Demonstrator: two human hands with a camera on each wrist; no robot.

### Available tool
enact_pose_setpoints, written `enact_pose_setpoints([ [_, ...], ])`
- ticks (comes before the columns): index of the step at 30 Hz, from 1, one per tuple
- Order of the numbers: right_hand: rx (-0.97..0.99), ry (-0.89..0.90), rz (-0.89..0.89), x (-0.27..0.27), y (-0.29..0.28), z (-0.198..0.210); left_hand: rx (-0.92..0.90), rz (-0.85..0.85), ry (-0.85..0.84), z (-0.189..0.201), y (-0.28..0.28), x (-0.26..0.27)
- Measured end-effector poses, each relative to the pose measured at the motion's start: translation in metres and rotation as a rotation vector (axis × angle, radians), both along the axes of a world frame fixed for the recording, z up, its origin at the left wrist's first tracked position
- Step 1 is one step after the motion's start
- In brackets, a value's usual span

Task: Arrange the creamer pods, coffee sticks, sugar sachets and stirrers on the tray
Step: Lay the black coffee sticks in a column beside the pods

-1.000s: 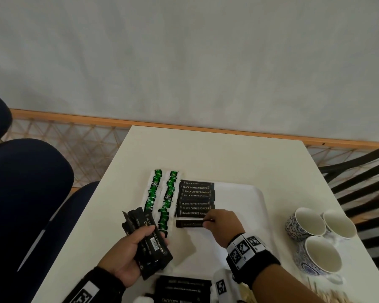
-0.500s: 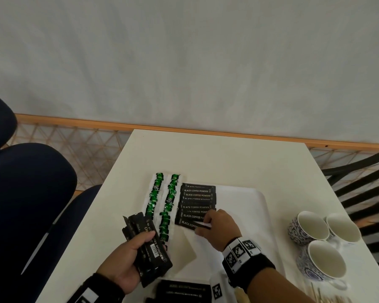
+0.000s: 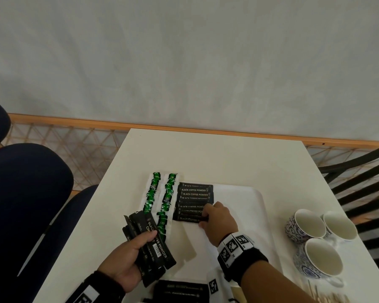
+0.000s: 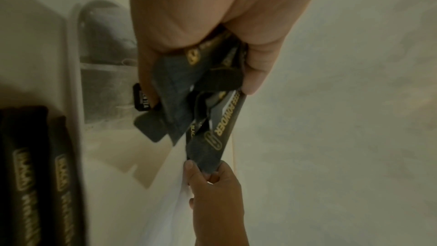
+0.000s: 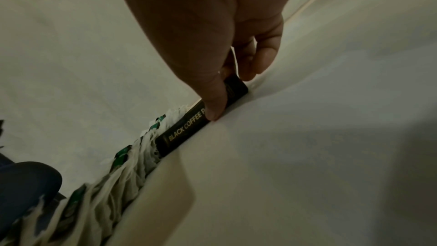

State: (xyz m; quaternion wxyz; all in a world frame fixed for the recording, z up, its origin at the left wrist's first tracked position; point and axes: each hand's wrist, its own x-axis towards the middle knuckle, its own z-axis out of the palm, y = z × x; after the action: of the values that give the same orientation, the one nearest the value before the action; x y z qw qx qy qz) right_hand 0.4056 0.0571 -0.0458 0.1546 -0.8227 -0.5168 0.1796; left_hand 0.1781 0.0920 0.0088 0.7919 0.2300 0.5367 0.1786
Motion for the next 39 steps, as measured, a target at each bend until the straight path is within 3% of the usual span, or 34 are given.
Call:
enact_pose_setpoints([
  [7, 0.045, -0.079, -0.007, -0.007, -0.006, 0.013, 0.026, -0.032, 0.007, 0.001, -0.001, 0.005],
  [10, 0.131, 0.214, 0.117, -0.026, -0.014, 0.036, 0.045, -0.033, -0.001, -0.001, -0.001, 0.009],
  [13, 0.016, 0.622, 0.249, -0.046, -0.024, 0.054, 0.071, -0.051, -0.02, -0.002, -0.003, 0.014],
  [18, -0.011, 0.736, 0.194, -0.047, -0.033, 0.049, 0.082, -0.068, -0.009, 0.0, -0.004, 0.017],
  [23, -0.062, 0.251, 0.062, -0.013, -0.03, 0.029, 0.026, 0.039, -0.011, -0.004, 0.001, 0.009],
  [27, -0.142, 0.068, 0.048, -0.005, -0.026, 0.014, 0.009, 0.051, -0.05, -0.002, 0.0, 0.009],
  [39, -0.069, -0.007, -0.005, -0.014, -0.01, 0.007, -0.014, 0.052, -0.085, -0.001, 0.0, 0.008],
])
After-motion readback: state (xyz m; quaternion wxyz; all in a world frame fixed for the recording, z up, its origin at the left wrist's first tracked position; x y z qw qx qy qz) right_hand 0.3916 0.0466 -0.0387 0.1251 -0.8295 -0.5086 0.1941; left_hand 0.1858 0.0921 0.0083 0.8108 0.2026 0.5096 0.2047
